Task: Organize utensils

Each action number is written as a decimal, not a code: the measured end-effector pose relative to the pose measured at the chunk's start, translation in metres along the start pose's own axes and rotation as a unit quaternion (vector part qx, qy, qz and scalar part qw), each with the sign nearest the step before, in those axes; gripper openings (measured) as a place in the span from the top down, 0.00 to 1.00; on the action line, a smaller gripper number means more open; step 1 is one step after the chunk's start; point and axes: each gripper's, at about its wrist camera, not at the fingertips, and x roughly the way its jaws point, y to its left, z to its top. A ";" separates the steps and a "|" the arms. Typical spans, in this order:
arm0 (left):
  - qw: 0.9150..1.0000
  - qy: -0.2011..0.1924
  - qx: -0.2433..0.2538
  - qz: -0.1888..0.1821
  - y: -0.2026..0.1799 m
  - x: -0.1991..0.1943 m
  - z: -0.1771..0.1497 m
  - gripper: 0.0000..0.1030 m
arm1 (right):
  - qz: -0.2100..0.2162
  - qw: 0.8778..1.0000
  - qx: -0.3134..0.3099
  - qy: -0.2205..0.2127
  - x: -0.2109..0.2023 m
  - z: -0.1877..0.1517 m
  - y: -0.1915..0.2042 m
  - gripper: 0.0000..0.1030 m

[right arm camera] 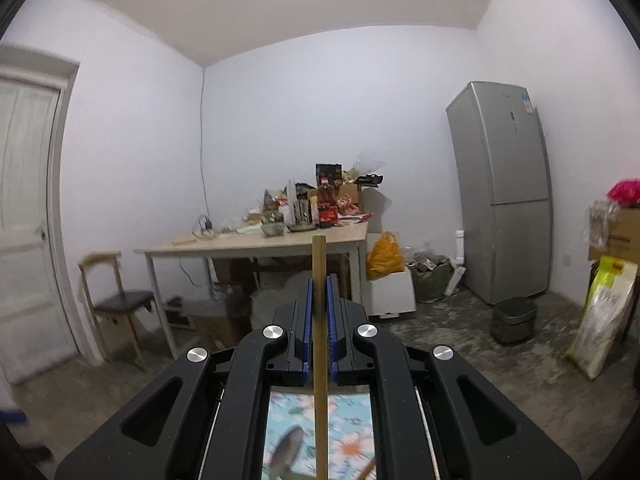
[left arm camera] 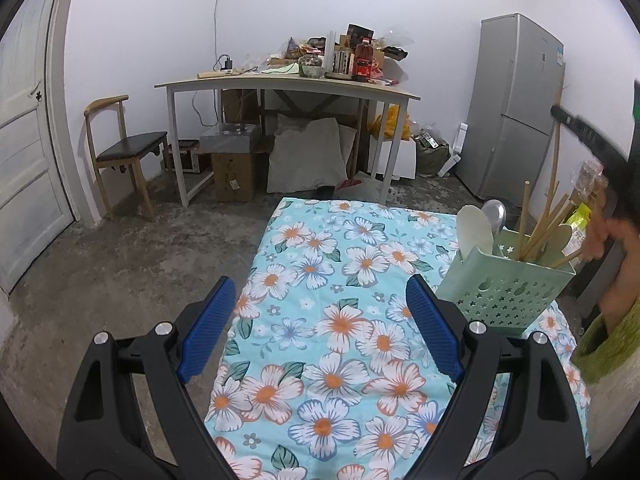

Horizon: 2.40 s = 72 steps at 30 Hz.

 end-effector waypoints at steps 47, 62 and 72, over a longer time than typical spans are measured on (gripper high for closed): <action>0.996 0.039 0.046 0.070 -0.096 0.015 -0.044 0.08 | -0.175 0.941 -0.006 0.290 -0.124 -0.114 -0.034 0.06; 0.992 0.066 0.040 0.095 -0.092 0.020 -0.044 0.08 | -0.174 0.939 -0.007 0.296 -0.120 -0.118 -0.033 0.06; 0.993 0.064 0.038 0.092 -0.092 0.018 -0.043 0.08 | -0.168 0.941 -0.007 0.294 -0.121 -0.119 -0.031 0.06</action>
